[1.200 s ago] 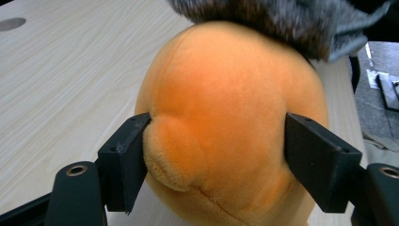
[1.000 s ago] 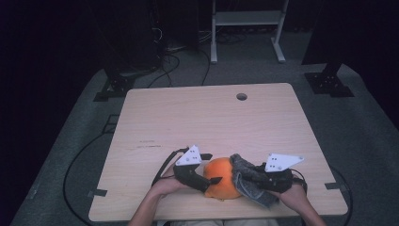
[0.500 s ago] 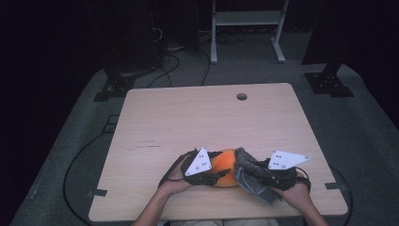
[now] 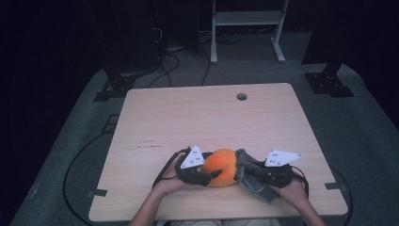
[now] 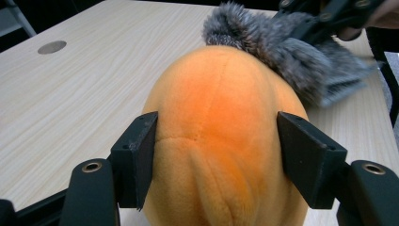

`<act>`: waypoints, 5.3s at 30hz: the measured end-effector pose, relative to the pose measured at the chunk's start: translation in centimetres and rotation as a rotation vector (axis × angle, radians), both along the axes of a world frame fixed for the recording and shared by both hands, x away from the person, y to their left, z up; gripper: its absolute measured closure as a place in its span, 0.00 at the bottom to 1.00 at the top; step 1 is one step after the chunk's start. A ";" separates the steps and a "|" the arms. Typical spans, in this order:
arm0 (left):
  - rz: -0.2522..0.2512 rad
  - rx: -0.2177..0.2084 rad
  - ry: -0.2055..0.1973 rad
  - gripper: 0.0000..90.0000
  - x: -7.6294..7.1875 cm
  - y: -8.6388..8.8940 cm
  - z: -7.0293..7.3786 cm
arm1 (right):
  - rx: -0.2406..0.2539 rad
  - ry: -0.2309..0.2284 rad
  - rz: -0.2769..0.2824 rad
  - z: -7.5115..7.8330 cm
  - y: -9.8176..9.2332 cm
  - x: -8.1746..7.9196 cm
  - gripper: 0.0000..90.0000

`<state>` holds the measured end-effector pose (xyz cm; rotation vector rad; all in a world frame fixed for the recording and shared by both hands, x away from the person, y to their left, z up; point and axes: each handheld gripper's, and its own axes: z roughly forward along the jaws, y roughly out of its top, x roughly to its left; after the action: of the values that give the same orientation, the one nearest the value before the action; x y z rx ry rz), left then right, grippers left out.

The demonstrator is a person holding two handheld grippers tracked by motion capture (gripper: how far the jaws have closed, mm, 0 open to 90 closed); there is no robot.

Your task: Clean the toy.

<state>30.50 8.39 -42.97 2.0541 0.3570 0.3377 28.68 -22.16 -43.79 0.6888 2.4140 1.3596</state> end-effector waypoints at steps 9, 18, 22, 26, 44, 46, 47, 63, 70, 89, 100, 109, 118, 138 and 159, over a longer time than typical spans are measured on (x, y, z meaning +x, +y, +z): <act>-0.063 0.008 0.000 0.37 -0.4 0.2 -0.2 | 0.082 -0.026 0.039 1.8 -0.4 -0.5 0.82; -0.084 -0.004 0.048 0.22 -0.5 0.3 0.8 | 0.079 -0.022 0.077 2.1 2.5 0.3 0.82; -0.057 0.023 0.116 0.15 -0.2 -0.4 0.7 | 0.063 -0.032 0.086 2.1 2.3 -0.6 0.82; -0.071 0.037 0.018 0.38 -0.9 -1.1 0.7 | 0.040 -0.034 0.068 2.1 1.8 -1.3 0.82; -0.022 -0.028 0.089 0.29 0.6 0.3 0.5 | 0.019 -0.053 0.052 2.0 2.2 -0.8 0.82; -0.019 -0.025 0.090 0.29 0.6 0.4 0.4 | 0.030 -0.014 0.032 1.4 1.1 -0.4 0.82; -0.020 -0.027 0.092 0.29 0.6 0.4 0.4 | 0.027 0.007 0.021 1.1 0.4 -0.2 0.82; -0.041 -0.011 0.121 0.29 0.6 1.7 -0.2 | 0.066 0.000 0.057 1.6 1.2 0.2 0.82; -0.064 0.001 0.120 0.29 0.3 1.5 -0.2 | 0.007 0.070 0.011 -0.2 -0.8 0.3 0.82; -0.074 0.013 0.287 0.08 0.9 0.8 0.3 | 0.032 -0.003 0.103 1.7 1.6 -1.3 0.82; -0.065 0.000 -0.007 0.38 0.5 -0.1 1.2 | 0.062 -0.044 0.045 2.7 1.5 -0.8 0.82; -0.075 0.024 0.062 0.25 0.9 1.1 -0.7 | 0.046 -0.006 0.046 0.6 1.9 0.4 0.82; -0.094 0.032 0.037 0.25 0.6 1.1 -0.9 | -0.017 0.070 -0.018 -0.6 -1.0 0.3 0.82; -0.057 0.035 0.213 0.18 1.4 1.1 -0.9 | 0.058 0.014 0.056 0.4 1.2 0.0 0.82; -0.054 -0.001 0.208 0.12 1.3 1.0 -0.1 | 0.041 -0.026 0.038 1.3 0.9 0.1 0.82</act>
<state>31.77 9.35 -43.10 2.0990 0.4260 0.0907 28.80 -21.28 -42.54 0.6346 2.3968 1.4275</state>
